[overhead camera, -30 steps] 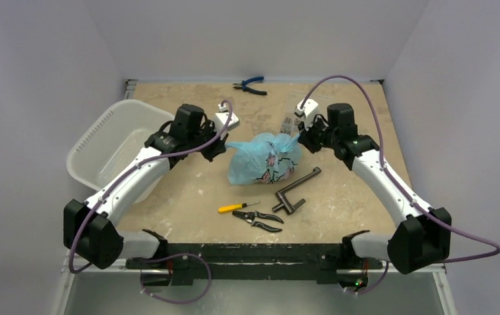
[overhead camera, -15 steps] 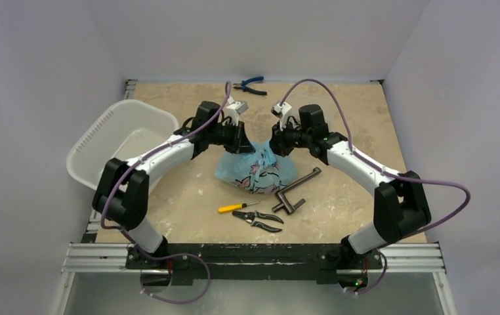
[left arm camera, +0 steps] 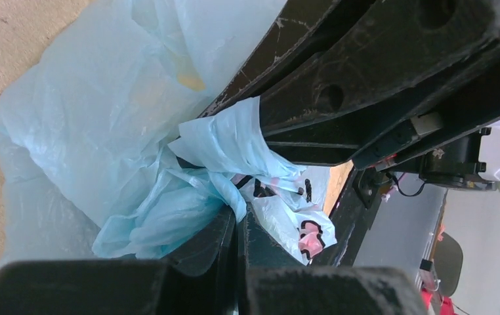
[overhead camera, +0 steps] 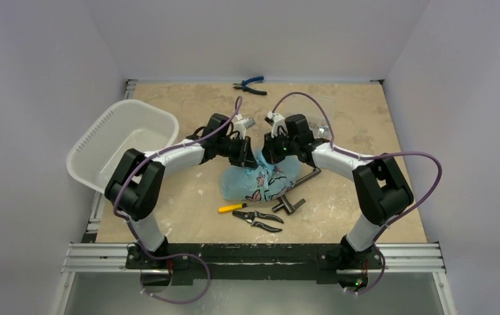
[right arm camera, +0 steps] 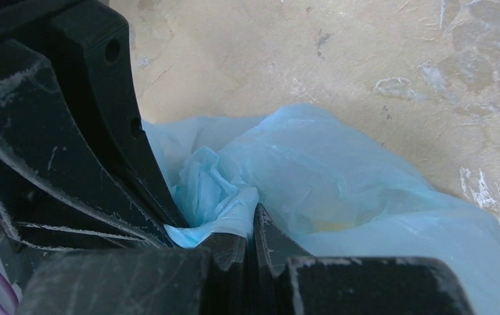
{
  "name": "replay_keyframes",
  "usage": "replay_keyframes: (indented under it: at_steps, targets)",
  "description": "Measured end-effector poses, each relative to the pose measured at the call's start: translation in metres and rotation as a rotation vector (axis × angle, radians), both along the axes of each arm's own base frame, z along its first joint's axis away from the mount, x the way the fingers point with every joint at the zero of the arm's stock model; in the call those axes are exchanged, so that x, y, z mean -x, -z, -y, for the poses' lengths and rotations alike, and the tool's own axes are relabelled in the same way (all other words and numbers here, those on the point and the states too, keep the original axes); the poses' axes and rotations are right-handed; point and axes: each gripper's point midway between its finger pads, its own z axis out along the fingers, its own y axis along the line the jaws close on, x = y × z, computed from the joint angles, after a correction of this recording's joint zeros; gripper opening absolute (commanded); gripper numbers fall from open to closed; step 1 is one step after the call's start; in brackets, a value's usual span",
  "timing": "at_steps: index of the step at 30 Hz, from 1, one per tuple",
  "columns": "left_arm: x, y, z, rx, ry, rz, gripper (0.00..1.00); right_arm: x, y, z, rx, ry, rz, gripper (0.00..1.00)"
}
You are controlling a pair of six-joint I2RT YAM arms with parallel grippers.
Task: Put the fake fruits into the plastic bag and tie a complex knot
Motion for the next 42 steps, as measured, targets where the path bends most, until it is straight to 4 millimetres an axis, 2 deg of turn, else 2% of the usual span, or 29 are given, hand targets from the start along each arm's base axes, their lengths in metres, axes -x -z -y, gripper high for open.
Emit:
replay_keyframes:
  at_steps: [3,5,6,7,9,10,12,13,15,19,21,25,28,30,34,38,40,42]
  targets:
    - [0.002,0.0,-0.003,-0.024,0.014,0.017,0.0,-0.001,-0.003,0.0,0.004,0.009,-0.002,0.0]
    - [-0.001,-0.009,-0.008,-0.052,0.028,0.073,0.0,-0.005,-0.015,0.002,-0.003,0.019,0.025,0.0]
    - [-0.004,-0.018,-0.01,-0.064,0.034,0.117,0.0,-0.007,-0.027,0.003,-0.01,0.028,0.053,0.02]
    - [-0.008,-0.031,-0.012,-0.072,0.044,0.172,0.0,-0.01,-0.04,0.006,-0.016,0.041,0.086,0.12]
    - [-0.016,-0.057,-0.014,-0.077,0.061,0.274,0.0,-0.015,-0.066,0.012,-0.03,0.068,0.152,0.39]
    - [-0.019,-0.068,-0.014,-0.079,0.071,0.32,0.05,-0.015,-0.079,0.015,-0.039,0.078,0.186,0.48]
    - [-0.028,-0.095,-0.014,-0.079,0.098,0.427,0.33,-0.016,-0.102,0.022,-0.051,0.098,0.248,0.63]
    - [-0.031,-0.104,-0.015,-0.082,0.116,0.472,0.42,-0.016,-0.11,0.025,-0.054,0.101,0.273,0.67]
    - [-0.033,-0.113,-0.018,-0.092,0.139,0.519,0.46,-0.014,-0.117,0.028,-0.048,0.108,0.295,0.71]
    - [-0.029,-0.111,-0.03,-0.121,0.15,0.512,0.5,-0.008,-0.113,0.044,-0.01,0.133,0.284,0.79]
    - [-0.029,-0.114,-0.041,-0.134,0.137,0.508,0.51,-0.006,-0.114,0.06,0.015,0.161,0.29,0.82]
    - [-0.032,-0.135,-0.07,-0.141,0.079,0.534,0.63,-0.009,-0.137,0.097,0.044,0.237,0.359,0.89]
    - [-0.033,-0.151,-0.09,-0.144,0.032,0.561,0.78,-0.012,-0.152,0.123,0.064,0.295,0.406,0.97]
    - [-0.032,-0.159,-0.1,-0.161,0.014,0.571,0.98,-0.017,-0.158,0.14,0.087,0.328,0.421,0.99]
    - [-0.038,-0.184,-0.107,-0.208,-0.001,0.586,1.0,-0.032,-0.171,0.172,0.127,0.392,0.428,0.99]
    - [-0.071,-0.23,-0.117,-0.256,-0.054,0.633,1.0,-0.062,-0.198,0.215,0.137,0.49,0.446,0.99]
    - [-0.09,-0.244,-0.129,-0.28,-0.101,0.638,1.0,-0.08,-0.209,0.239,0.136,0.541,0.458,0.99]
    - [-0.107,-0.249,-0.145,-0.308,-0.153,0.623,1.0,-0.095,-0.21,0.266,0.138,0.592,0.439,0.99]
